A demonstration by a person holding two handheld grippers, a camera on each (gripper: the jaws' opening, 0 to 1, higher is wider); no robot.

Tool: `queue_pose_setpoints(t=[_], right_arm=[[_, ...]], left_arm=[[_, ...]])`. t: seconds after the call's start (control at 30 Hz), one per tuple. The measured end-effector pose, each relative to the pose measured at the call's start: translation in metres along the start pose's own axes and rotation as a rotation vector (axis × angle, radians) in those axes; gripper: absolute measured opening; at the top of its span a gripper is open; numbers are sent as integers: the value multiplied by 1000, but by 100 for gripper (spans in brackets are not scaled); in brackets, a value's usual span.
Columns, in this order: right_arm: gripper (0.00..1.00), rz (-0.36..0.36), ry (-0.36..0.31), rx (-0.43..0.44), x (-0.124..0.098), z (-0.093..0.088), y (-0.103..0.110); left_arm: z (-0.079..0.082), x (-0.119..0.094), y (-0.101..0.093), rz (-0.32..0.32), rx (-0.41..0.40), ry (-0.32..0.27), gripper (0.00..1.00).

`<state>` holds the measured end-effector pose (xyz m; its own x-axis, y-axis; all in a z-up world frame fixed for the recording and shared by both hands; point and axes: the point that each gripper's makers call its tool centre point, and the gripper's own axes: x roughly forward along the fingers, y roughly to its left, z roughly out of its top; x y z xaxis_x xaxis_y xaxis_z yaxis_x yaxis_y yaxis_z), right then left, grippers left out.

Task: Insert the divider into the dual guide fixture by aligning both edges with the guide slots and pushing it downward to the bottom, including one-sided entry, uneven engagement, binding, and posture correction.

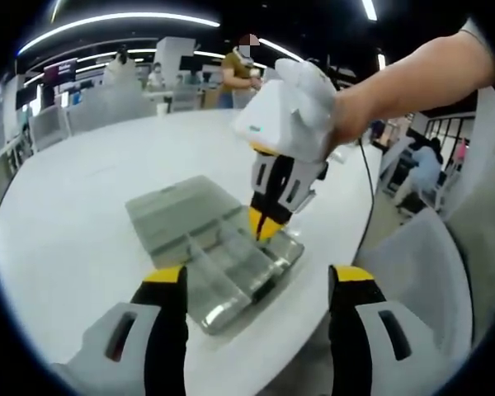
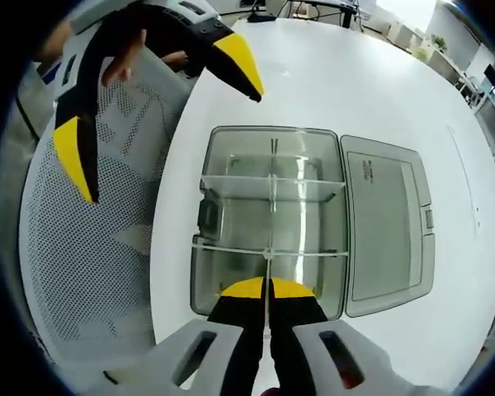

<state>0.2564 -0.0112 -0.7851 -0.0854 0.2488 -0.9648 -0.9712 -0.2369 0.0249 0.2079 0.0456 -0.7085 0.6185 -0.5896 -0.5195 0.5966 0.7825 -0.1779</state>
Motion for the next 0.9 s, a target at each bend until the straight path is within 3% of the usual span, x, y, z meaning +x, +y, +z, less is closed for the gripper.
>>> queue_pose_setpoints(t=[0.9], right_arm=[[0,-18,6,2,0,0,2]], left_arm=[[-7,-6,-2,2,7,17,67]])
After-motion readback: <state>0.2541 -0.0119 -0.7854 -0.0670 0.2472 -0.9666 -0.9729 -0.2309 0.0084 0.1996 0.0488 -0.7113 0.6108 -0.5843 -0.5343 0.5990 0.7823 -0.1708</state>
